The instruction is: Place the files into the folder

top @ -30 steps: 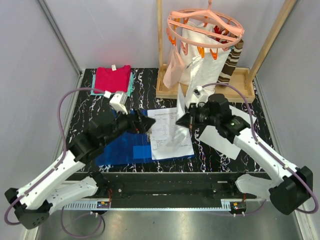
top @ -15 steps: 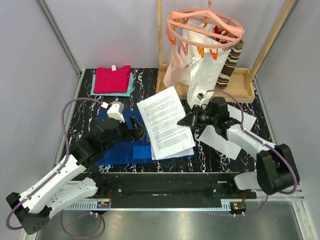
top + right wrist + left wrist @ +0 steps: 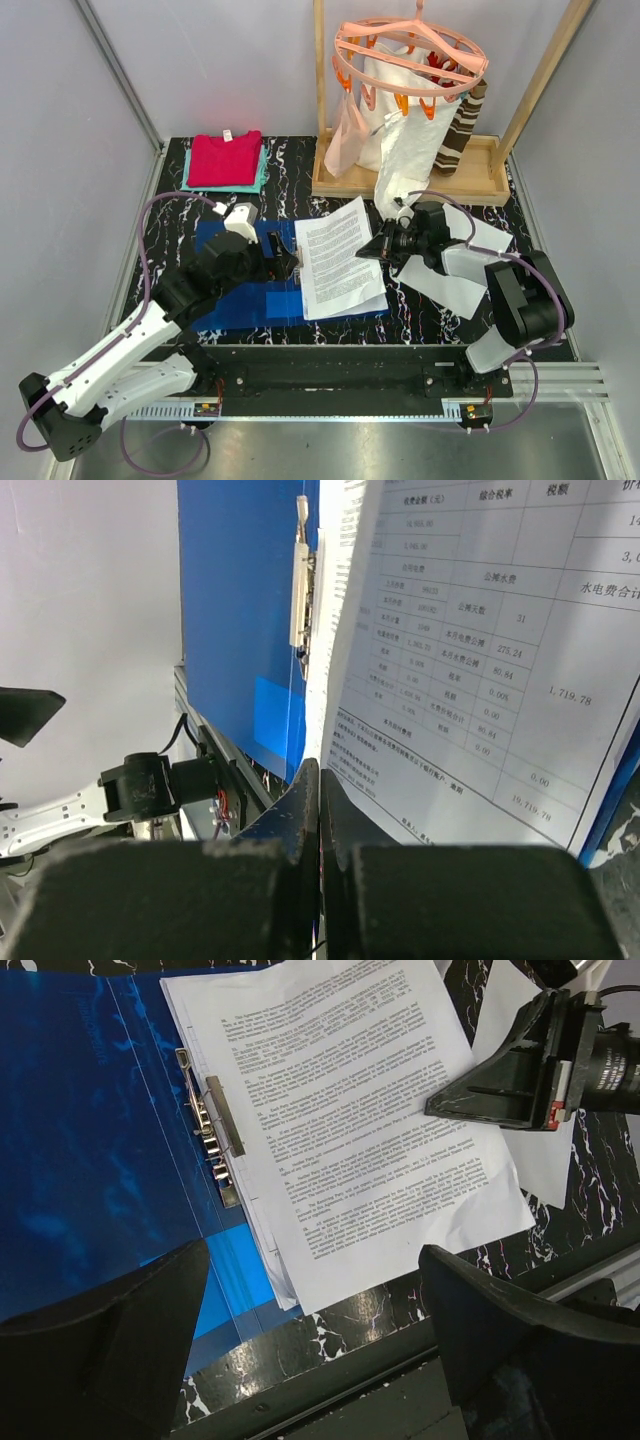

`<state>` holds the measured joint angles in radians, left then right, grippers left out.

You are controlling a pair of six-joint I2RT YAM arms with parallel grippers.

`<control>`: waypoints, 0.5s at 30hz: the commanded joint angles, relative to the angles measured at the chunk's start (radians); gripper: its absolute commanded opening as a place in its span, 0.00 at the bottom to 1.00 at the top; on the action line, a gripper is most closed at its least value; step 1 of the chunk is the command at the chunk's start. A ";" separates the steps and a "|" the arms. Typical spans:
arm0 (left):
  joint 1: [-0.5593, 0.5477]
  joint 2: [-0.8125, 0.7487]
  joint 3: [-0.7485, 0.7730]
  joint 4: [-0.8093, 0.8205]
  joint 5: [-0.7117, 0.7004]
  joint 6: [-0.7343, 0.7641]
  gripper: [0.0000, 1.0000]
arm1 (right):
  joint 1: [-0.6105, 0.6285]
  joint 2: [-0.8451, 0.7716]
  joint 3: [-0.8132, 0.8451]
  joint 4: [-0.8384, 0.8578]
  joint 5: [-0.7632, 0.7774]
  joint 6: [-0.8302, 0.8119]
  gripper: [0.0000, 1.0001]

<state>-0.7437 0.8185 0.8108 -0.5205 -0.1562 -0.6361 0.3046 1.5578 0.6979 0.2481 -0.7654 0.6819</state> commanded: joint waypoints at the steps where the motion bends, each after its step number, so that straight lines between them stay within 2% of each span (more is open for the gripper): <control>1: 0.003 0.002 0.019 0.059 0.026 0.001 0.90 | -0.005 0.057 0.003 0.130 -0.060 -0.007 0.00; 7: 0.001 0.019 0.031 0.056 0.037 0.004 0.90 | -0.005 0.125 -0.001 0.209 -0.060 0.024 0.00; 15: 0.003 0.022 0.025 0.059 0.044 0.000 0.90 | -0.005 0.096 -0.029 0.171 0.034 0.028 0.00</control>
<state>-0.7437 0.8410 0.8108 -0.5205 -0.1291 -0.6365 0.3046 1.6829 0.6823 0.3805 -0.7753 0.7025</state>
